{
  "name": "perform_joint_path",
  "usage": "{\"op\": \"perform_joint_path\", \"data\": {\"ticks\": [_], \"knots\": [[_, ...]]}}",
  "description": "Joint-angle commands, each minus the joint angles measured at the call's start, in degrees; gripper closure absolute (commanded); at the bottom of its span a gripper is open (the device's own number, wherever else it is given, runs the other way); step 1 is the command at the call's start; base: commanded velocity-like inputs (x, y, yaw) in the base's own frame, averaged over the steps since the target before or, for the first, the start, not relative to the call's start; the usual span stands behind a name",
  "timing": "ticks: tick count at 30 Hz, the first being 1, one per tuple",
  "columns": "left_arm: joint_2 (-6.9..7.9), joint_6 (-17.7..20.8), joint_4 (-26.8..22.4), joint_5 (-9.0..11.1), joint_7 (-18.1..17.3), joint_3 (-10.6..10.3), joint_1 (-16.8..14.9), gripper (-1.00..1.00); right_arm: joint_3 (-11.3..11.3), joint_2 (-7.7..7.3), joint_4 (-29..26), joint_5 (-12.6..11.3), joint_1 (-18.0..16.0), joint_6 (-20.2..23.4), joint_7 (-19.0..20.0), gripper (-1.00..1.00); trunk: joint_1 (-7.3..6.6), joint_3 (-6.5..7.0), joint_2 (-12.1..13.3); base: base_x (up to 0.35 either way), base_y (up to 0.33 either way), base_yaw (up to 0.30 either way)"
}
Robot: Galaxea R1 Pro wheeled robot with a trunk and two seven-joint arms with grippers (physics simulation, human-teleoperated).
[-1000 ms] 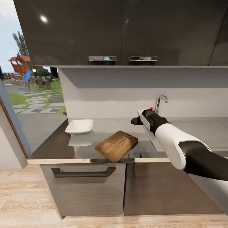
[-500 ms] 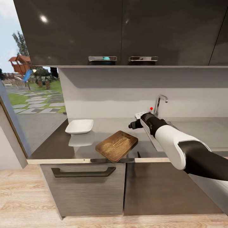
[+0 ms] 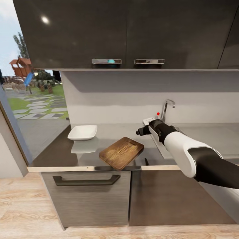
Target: In the kitchen, take the Vidalia onion out of the sink, dice it on the chopping board with the paring knife, put the diced onion into the bowl on the countertop, then place both the paring knife and the chopping board into the sink.
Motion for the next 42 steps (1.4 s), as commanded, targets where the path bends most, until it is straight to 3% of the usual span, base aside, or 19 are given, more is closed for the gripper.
{"op": "perform_joint_path", "data": {"ticks": [1,11,18,42], "knots": [[0.0,-0.1,-0.1,0.1,0.0,0.0,0.0,-1.0,0.3,-0.01,-0.1,0.5,0.0,0.3,0.4,-1.0,0.0,-0.05,0.0,0.0,-0.024,0.0],[0.0,-0.1,-0.1,0.1,0.0,0.0,0.0,-1.0,0.3,0.04,0.3,0.4,0.0,0.3,0.8,-1.0,0.0,-0.37,0.0,0.0,-0.006,0.0],[0.0,-0.1,-0.1,0.1,0.0,0.0,0.0,-1.0,0.3,0.06,0.8,0.5,0.0,-1.0,4.7,-1.0,0.0,-0.98,0.0,0.0,0.0,0.0],[0.0,-0.1,-0.1,0.1,0.0,0.0,0.0,-1.0,0.3,-0.03,1.6,0.5,0.0,-1.4,5.1,-1.0,0.0,-3.17,0.0,0.027,-0.031,0.0]]}}
